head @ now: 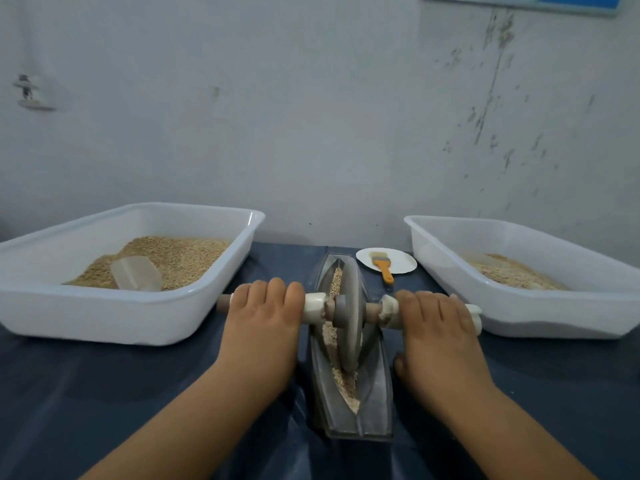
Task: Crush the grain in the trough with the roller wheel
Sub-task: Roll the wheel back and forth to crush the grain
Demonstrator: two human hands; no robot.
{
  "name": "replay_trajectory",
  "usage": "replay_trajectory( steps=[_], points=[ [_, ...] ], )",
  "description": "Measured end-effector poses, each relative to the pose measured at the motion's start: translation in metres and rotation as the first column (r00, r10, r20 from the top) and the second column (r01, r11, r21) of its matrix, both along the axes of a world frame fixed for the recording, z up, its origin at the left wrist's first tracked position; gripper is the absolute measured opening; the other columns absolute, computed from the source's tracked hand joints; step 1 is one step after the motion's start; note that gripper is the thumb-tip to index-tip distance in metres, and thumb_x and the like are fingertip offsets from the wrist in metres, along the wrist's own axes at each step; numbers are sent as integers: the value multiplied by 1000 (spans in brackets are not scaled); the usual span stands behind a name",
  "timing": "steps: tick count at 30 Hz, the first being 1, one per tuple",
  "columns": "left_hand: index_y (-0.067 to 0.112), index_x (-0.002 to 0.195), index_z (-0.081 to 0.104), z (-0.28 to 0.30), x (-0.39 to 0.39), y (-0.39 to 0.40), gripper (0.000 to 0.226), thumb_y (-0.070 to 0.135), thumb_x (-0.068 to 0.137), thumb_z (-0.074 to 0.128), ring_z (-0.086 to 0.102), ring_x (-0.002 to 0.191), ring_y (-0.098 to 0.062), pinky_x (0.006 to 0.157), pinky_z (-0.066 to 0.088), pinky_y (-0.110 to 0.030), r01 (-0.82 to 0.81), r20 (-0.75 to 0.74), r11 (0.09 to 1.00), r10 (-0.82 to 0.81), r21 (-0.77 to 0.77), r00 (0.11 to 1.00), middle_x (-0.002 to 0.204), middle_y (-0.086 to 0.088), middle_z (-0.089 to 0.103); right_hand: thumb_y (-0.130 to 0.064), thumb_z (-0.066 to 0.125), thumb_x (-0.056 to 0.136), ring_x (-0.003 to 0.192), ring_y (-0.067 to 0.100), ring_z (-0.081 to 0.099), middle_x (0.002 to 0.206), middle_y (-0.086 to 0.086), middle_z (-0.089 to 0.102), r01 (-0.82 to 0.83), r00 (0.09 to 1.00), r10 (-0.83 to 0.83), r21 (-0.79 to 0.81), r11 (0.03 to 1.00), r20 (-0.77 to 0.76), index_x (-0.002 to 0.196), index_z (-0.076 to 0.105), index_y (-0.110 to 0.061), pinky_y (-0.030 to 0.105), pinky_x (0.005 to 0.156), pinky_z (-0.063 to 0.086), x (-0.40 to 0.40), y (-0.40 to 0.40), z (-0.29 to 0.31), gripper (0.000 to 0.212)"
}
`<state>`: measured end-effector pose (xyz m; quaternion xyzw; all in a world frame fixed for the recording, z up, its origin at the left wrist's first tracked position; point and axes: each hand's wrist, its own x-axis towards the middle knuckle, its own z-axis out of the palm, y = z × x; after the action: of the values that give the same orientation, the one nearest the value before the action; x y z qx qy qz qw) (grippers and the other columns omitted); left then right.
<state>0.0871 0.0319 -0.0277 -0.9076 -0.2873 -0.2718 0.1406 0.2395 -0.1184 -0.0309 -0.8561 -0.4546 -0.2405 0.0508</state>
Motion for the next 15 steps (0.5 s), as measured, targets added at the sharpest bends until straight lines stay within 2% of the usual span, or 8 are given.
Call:
replay_trajectory(
  steps=[2,3,5,8,12,13,15],
  points=[
    [8,90,60,-12,-9,-3,39,2,53,67,48,69,-29,69,45,-44,61,118,997,-67,53,991,78,-8,50,-18,76,58,108,35,54,116,9,55,-60,998,58,92,994,19,129,55,-10,48,110,27,-2,-11,-6,74],
    [7,91,61,-16,-11,-3,39,2,53,68,48,69,-29,69,45,-45,69,139,995,-78,71,987,79,-8,51,-17,78,54,103,36,56,110,10,58,-87,996,82,111,990,46,124,59,-9,49,107,31,-2,-13,-7,73],
    [7,94,62,-19,-14,-3,41,4,54,71,49,70,-29,71,46,-45,72,132,995,-80,65,988,81,-8,52,-21,75,61,106,33,53,113,8,56,-85,995,80,70,994,62,127,57,-12,49,108,34,-2,-13,-3,69],
    [7,92,62,-18,-10,0,42,6,52,73,50,68,-29,67,46,-44,67,118,997,-71,35,991,79,-8,52,-31,58,80,114,23,41,121,-2,43,-48,997,48,-5,999,55,134,37,-25,37,110,25,3,0,4,59],
    [9,85,60,-15,2,11,43,4,45,73,47,63,-27,62,43,-41,74,108,997,-77,34,991,73,-6,50,-24,55,80,99,19,43,101,-7,43,-13,999,13,-1,1000,34,113,42,-30,32,90,32,23,22,10,36],
    [11,89,58,-13,5,15,44,5,47,73,48,67,-26,65,42,-40,65,85,998,-66,21,994,76,-5,49,-21,56,80,94,18,44,96,-8,43,-4,1000,4,2,1000,21,107,43,-31,32,85,32,29,27,11,31],
    [18,104,47,-6,16,24,43,12,65,65,46,82,-23,78,37,-37,0,-3,1000,0,-17,1000,92,-1,46,-17,57,80,82,18,41,92,-8,51,21,1000,-21,13,1000,-7,94,41,-31,32,75,28,39,38,13,26]
  ],
)
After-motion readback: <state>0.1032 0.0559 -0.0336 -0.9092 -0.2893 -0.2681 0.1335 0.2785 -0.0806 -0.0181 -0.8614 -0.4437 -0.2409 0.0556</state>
